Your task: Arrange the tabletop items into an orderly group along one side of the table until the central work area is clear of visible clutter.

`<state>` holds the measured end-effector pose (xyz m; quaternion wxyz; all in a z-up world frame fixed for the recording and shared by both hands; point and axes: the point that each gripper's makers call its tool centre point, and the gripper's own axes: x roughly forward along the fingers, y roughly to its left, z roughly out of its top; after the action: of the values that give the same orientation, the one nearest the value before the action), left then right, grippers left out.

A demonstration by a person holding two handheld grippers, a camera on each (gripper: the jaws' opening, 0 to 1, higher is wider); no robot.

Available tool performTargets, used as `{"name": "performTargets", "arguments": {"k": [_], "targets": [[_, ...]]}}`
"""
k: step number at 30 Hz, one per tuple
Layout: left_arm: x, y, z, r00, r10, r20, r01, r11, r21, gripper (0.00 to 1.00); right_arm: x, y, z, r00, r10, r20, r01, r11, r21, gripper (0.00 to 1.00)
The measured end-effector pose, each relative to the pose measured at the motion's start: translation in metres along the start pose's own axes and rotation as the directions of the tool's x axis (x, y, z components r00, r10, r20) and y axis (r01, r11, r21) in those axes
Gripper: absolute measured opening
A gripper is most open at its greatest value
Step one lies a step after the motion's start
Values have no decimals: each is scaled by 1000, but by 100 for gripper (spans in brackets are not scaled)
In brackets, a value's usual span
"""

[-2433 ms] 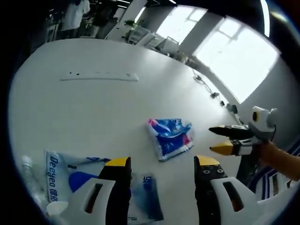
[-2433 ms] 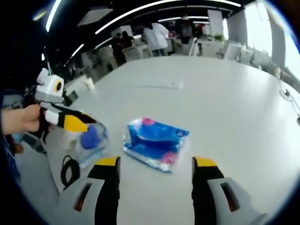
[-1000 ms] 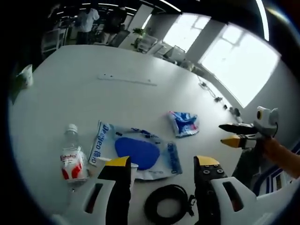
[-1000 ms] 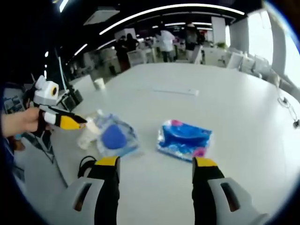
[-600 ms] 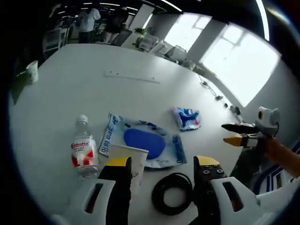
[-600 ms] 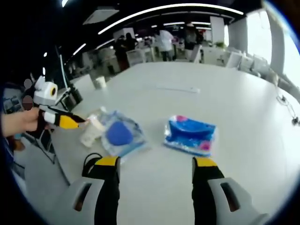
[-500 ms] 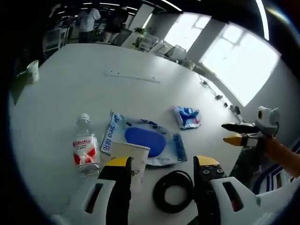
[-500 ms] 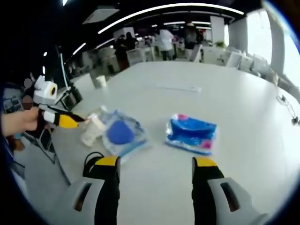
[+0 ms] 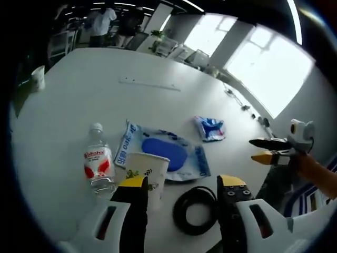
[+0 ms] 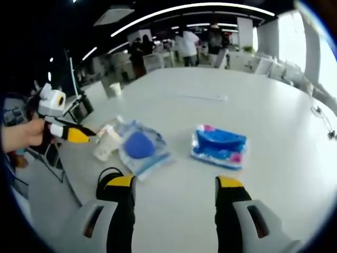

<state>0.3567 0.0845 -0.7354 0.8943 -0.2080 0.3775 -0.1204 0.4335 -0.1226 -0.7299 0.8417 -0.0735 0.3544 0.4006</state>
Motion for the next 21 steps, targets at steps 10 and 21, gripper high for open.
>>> {"name": "performTargets", "arguments": {"k": [10,21], "targets": [[-2,-1,-3,1000,13,-2,-13,1000,4,48,4,4,-2,1000,18,0,-18,1000,7,58],[-3,-5,-25,1000,8,-20,-8,1000,-10,48,17,28,-20,997,75,-33,-75,997,13,58]]}}
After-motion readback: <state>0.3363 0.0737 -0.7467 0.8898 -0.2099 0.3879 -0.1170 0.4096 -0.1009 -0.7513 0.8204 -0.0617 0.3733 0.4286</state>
